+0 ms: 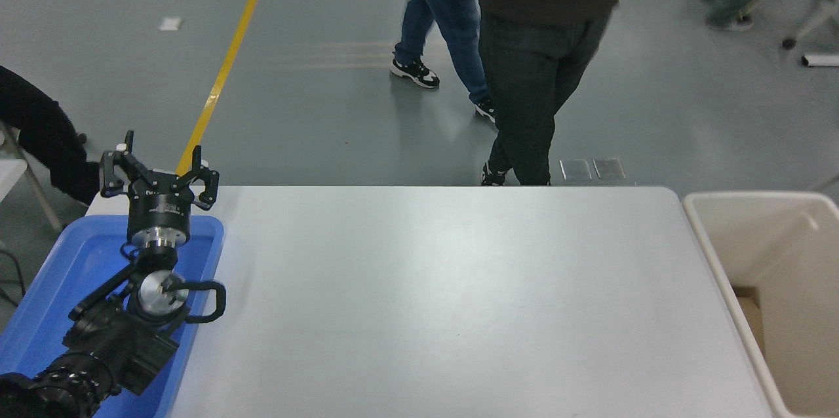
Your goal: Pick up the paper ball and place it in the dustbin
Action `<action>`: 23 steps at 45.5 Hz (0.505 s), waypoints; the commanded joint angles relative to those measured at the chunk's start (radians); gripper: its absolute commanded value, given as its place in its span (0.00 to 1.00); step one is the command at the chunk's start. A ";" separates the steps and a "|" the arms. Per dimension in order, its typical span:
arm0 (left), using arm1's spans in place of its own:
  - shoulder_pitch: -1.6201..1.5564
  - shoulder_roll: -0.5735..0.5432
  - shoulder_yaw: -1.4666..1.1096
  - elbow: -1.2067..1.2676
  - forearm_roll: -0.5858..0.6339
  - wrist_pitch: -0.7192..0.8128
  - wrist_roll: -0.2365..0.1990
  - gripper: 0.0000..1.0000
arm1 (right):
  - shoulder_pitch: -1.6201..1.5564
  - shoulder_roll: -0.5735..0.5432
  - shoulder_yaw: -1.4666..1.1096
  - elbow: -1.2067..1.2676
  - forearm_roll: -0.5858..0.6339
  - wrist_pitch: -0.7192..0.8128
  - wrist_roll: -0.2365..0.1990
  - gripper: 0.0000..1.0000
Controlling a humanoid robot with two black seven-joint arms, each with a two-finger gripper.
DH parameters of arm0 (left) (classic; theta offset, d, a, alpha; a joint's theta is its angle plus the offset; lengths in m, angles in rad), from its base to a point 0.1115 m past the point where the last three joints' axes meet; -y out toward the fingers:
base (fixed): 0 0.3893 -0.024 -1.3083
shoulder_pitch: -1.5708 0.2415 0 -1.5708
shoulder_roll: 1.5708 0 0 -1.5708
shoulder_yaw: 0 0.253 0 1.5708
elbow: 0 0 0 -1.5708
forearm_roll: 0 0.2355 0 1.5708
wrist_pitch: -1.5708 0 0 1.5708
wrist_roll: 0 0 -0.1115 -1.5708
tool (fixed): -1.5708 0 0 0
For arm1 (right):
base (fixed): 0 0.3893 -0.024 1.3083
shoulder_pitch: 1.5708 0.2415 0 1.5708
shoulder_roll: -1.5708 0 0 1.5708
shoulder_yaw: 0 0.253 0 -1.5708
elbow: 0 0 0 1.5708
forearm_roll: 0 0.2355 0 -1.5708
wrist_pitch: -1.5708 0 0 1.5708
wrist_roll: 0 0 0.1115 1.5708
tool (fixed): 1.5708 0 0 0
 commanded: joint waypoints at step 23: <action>0.000 0.000 0.000 0.000 0.000 0.000 -0.001 0.99 | -1.054 0.305 0.665 -0.589 0.091 -0.284 0.014 0.00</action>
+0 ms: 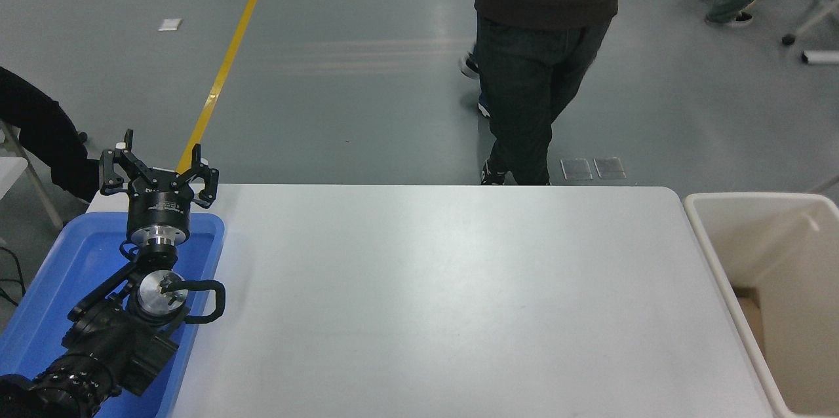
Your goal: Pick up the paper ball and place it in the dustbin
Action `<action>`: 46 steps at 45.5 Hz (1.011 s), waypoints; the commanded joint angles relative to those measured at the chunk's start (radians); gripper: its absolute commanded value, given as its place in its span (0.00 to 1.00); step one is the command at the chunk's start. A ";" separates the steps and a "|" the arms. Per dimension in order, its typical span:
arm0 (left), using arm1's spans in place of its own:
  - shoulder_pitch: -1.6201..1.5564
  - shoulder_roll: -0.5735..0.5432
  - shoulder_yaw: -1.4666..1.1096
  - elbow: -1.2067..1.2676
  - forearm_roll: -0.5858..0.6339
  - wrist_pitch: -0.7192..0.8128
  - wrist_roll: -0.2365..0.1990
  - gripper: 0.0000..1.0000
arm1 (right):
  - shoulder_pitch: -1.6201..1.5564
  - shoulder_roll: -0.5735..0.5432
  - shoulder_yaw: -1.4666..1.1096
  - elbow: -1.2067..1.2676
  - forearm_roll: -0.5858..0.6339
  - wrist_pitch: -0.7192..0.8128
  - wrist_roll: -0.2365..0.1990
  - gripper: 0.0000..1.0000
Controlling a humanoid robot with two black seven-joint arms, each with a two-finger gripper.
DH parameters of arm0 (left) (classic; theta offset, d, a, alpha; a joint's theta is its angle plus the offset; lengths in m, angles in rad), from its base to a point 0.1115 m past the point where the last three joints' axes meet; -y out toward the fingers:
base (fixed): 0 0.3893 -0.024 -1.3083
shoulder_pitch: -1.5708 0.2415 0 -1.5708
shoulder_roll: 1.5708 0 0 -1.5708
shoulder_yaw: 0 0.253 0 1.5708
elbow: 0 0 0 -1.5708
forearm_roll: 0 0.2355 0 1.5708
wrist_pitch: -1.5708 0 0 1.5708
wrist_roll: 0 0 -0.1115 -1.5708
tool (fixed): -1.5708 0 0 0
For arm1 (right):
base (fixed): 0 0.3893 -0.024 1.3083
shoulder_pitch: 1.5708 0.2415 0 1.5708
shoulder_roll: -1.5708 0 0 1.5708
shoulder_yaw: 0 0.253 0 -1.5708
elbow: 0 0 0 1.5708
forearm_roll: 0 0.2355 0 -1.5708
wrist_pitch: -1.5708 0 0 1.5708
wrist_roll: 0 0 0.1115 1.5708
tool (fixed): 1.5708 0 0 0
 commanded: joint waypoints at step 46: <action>0.000 0.000 0.000 0.000 0.000 0.000 0.001 0.99 | -0.245 0.200 0.160 -0.140 0.079 -0.121 -0.005 1.00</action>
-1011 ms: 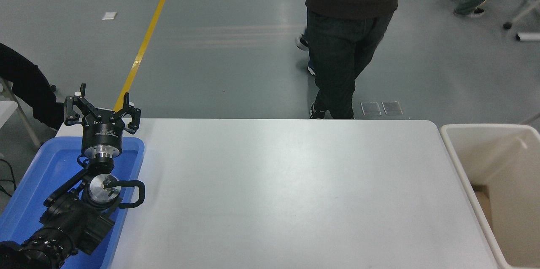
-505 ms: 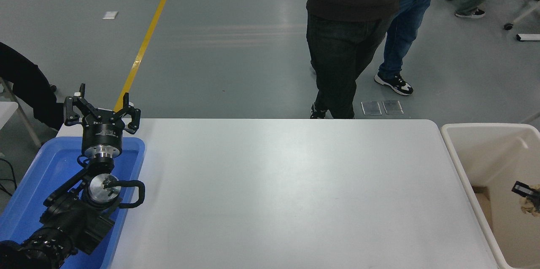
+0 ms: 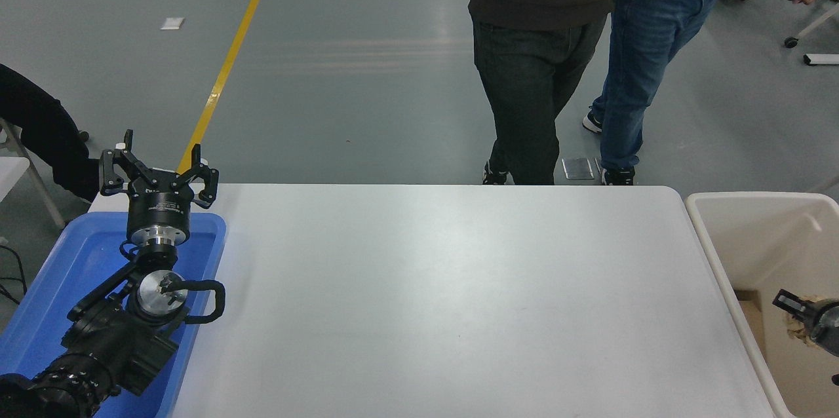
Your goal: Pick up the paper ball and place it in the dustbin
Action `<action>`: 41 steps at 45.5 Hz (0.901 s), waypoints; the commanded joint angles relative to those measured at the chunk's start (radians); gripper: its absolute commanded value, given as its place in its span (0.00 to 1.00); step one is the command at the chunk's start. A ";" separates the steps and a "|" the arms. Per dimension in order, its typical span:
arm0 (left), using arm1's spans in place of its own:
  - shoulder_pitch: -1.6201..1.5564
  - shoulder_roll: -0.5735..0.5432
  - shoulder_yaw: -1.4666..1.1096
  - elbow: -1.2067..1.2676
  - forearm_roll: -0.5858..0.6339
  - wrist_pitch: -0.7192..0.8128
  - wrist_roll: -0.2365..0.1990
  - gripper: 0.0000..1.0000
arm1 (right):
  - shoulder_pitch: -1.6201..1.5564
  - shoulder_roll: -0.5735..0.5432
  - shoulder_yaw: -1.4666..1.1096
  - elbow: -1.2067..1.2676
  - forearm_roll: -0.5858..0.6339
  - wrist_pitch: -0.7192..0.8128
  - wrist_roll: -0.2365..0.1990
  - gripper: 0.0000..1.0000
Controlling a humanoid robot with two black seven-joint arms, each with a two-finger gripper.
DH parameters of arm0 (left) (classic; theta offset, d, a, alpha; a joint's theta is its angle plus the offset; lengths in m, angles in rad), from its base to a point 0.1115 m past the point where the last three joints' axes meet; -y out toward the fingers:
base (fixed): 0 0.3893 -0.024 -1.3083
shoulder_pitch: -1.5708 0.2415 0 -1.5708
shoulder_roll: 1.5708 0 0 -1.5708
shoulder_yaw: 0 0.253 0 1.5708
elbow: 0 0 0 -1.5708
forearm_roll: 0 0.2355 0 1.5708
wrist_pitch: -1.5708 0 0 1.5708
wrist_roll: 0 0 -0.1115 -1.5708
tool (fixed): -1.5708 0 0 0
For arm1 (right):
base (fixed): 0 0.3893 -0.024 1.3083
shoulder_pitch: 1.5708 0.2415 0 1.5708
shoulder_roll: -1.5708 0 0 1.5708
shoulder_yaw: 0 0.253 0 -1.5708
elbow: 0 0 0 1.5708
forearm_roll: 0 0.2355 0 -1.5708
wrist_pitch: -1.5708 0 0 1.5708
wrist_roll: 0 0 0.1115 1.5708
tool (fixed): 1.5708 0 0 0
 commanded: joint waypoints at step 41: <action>0.000 0.000 0.000 0.000 0.003 -0.001 0.003 0.99 | 1.342 -0.014 -0.695 1.051 0.148 0.595 -0.016 1.00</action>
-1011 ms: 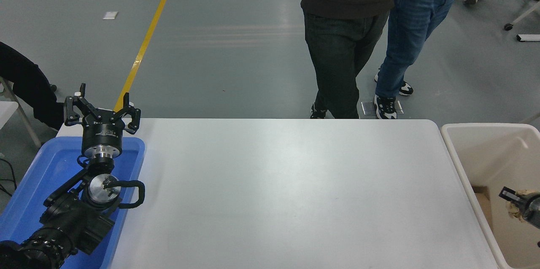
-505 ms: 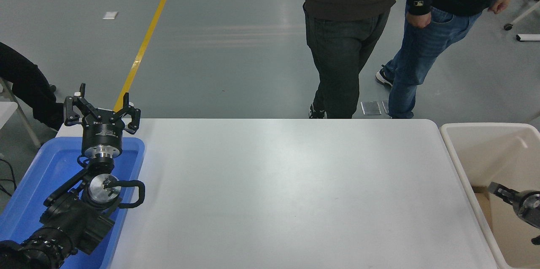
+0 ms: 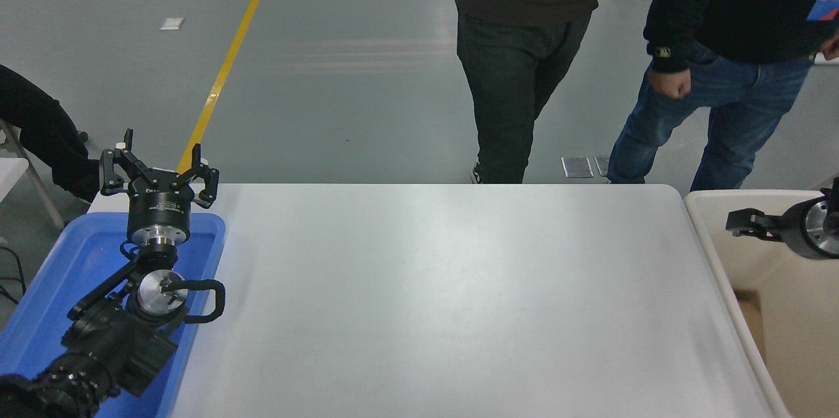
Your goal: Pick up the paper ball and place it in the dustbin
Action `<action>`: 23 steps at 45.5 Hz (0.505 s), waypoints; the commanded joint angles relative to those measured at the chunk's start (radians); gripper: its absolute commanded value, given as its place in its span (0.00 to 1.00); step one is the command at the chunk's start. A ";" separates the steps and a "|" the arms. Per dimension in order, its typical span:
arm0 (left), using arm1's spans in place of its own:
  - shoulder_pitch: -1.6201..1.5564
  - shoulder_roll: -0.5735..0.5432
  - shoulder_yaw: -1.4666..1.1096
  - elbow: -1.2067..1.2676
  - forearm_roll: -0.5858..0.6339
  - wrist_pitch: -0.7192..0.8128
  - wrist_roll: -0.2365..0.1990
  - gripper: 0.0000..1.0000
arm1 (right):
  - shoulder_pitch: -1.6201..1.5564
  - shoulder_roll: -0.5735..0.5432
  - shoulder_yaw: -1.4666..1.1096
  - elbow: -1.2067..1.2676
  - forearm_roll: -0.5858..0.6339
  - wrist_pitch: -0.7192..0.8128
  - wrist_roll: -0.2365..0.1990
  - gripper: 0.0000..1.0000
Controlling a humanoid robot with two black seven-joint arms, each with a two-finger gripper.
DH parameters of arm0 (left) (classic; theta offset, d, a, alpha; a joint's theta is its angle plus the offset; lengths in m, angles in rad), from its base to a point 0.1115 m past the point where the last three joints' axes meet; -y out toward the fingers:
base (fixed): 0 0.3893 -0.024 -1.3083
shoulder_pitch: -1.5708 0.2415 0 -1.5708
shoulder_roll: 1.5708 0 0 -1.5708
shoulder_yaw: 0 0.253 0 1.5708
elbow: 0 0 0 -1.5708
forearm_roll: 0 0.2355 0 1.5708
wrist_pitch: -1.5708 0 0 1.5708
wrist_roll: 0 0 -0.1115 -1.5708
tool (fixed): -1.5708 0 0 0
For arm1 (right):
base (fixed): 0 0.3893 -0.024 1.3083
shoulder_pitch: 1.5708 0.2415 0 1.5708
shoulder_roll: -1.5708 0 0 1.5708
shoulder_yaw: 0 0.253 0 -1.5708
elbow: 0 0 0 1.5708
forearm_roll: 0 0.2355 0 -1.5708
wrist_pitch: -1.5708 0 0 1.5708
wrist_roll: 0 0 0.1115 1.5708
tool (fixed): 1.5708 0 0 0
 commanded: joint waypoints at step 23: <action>0.000 0.000 0.000 0.000 -0.002 0.001 -0.001 0.99 | 0.504 0.600 -0.129 0.238 0.491 0.230 -0.001 1.00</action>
